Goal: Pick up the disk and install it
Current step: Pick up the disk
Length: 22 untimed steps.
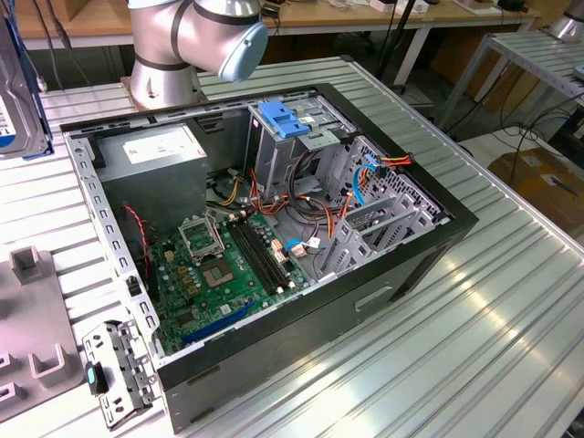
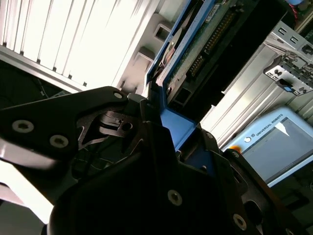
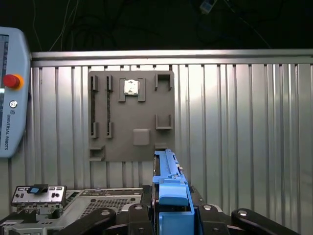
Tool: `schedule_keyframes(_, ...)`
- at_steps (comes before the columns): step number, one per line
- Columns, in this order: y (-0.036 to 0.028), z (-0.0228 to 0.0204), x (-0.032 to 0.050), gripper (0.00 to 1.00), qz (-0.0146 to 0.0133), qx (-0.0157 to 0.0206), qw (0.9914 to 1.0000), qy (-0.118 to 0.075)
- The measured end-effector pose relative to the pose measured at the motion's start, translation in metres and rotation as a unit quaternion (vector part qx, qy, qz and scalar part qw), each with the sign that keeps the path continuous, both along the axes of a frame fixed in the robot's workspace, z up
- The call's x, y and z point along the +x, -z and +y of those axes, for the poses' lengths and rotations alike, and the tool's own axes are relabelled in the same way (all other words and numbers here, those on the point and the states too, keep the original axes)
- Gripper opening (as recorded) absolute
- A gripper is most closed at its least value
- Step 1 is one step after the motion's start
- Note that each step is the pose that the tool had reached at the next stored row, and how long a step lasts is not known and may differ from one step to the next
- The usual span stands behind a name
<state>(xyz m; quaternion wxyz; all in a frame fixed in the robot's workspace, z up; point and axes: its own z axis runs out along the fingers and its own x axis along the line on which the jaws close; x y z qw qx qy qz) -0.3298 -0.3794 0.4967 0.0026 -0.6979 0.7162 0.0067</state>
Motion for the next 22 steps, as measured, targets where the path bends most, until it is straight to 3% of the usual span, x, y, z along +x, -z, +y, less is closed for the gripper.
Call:
schedule_keyframes(13, 0.0002, -0.0164, 0.0088, 0.37, 0.0, 0.0, 1.0, 0.0)
schedule_keyframes(20, 0.0006, -0.0203, 0.0261, 0.37, 0.0, 0.0, 1.0, 0.0)
schedule_keyframes(22, 0.0009, -0.0222, 0.0376, 0.37, 0.0, 0.0, 1.0, 0.0)
